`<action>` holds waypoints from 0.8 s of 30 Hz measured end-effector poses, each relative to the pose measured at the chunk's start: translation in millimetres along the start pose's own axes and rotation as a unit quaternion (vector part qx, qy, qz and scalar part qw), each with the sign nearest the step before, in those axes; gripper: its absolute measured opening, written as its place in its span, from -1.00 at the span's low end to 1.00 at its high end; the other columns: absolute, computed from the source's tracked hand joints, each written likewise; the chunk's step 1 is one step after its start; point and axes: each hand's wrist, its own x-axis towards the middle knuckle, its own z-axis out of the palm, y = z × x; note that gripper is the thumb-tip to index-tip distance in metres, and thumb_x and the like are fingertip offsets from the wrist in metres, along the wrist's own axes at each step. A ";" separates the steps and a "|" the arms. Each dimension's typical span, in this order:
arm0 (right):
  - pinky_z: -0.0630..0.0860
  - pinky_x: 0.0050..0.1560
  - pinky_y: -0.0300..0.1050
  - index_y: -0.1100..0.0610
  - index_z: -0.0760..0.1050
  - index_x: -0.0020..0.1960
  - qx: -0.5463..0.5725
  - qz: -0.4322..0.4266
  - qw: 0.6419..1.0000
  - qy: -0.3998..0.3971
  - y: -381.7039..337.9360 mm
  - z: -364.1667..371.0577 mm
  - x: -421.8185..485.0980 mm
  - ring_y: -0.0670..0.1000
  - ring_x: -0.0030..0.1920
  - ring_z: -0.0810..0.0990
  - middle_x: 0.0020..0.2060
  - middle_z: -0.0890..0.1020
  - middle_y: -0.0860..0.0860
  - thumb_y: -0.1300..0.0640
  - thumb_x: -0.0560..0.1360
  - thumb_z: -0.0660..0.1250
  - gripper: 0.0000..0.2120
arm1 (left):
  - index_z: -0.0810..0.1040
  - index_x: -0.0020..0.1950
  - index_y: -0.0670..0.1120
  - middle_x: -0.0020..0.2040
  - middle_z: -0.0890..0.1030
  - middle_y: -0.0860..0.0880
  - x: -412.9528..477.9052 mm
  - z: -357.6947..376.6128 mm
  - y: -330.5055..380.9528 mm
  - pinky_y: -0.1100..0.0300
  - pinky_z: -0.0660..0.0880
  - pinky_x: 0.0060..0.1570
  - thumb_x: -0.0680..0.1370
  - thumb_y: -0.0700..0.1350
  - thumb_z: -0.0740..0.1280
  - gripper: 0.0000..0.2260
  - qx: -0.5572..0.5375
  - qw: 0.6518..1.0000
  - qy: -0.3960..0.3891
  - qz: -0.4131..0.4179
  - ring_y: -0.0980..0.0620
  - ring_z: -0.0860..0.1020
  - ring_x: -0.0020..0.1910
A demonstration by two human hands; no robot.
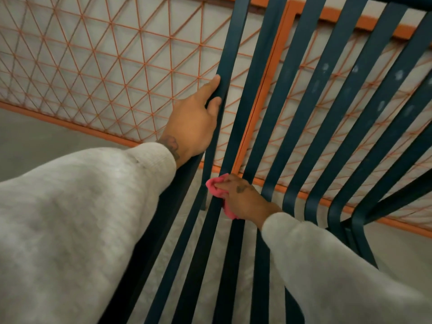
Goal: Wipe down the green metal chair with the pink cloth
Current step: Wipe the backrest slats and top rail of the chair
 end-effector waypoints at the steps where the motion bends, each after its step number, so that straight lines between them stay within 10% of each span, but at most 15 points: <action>1: 0.24 0.50 -0.08 -0.02 0.32 0.51 -0.032 0.003 0.999 -0.003 -2.6 2.6 8.6 -0.01 0.47 0.28 0.45 0.30 -0.07 0.26 0.45 0.45 -0.32 | 0.20 0.53 0.20 -0.07 0.57 0.11 -0.3 -1.0 0.4 0.24 0.49 -0.22 0.67 0.05 0.11 -0.58 0.000 1.000 0.001 -0.001 0.18 0.53 -0.28; 6: 0.29 0.47 -0.14 -0.03 0.34 0.50 -0.001 0.004 1.000 0.012 -22.2 7.7 -16.3 0.00 0.44 0.31 0.44 0.32 -0.05 0.30 0.49 0.37 -0.38 | 0.20 0.52 0.22 -0.13 0.57 0.13 -1.0 -3.2 3.8 0.16 0.59 -0.17 0.66 0.06 0.12 -0.59 -0.006 1.000 0.002 -0.005 0.12 0.59 -0.24; 10: 0.49 0.13 -0.29 -0.11 0.57 0.27 0.189 -0.010 0.980 -0.056 -37.1 -26.8 -63.3 -0.11 0.08 0.55 0.08 0.56 -0.17 0.08 0.63 0.26 -0.74 | 0.16 0.53 0.12 -0.18 0.60 0.00 0.4 -4.2 6.7 0.13 0.54 -0.23 0.64 0.06 0.16 -0.55 -0.011 0.999 0.033 -0.035 0.06 0.60 -0.25; 13: 0.55 0.23 0.12 -0.14 0.62 0.16 0.318 0.014 0.947 0.041 -41.1 -81.2 -81.6 -0.02 0.13 0.60 0.11 0.63 -0.11 0.12 0.58 0.34 -0.77 | 0.17 0.51 0.06 -0.16 0.59 0.00 0.4 -3.2 7.2 0.10 0.51 -0.18 0.63 0.10 0.17 -0.54 -0.013 0.998 0.035 -0.056 0.07 0.57 -0.22; 16: 0.55 0.16 0.06 -0.10 0.57 0.27 0.401 -0.032 0.895 0.192 -55.2 -160.8 -79.6 0.03 0.22 0.56 0.21 0.59 -0.09 0.13 0.57 0.35 -0.70 | 0.21 0.48 0.06 -0.18 0.58 0.02 -2.0 -2.7 8.5 -0.01 0.60 -0.14 0.64 0.10 0.15 -0.58 -0.022 0.997 0.013 -0.073 0.03 0.60 -0.25; 24: 0.32 0.04 -0.58 0.01 0.40 0.47 0.013 -0.158 0.914 0.374 -105.9 -295.9 -7.5 -0.09 0.15 0.42 0.19 0.38 -0.05 0.18 0.61 0.25 -0.57 | 0.45 0.33 0.04 -0.04 0.63 0.02 0.1 -2.3 4.3 0.01 0.60 -0.06 0.64 0.10 0.15 -0.69 -0.020 0.999 0.007 -0.049 0.04 0.61 -0.11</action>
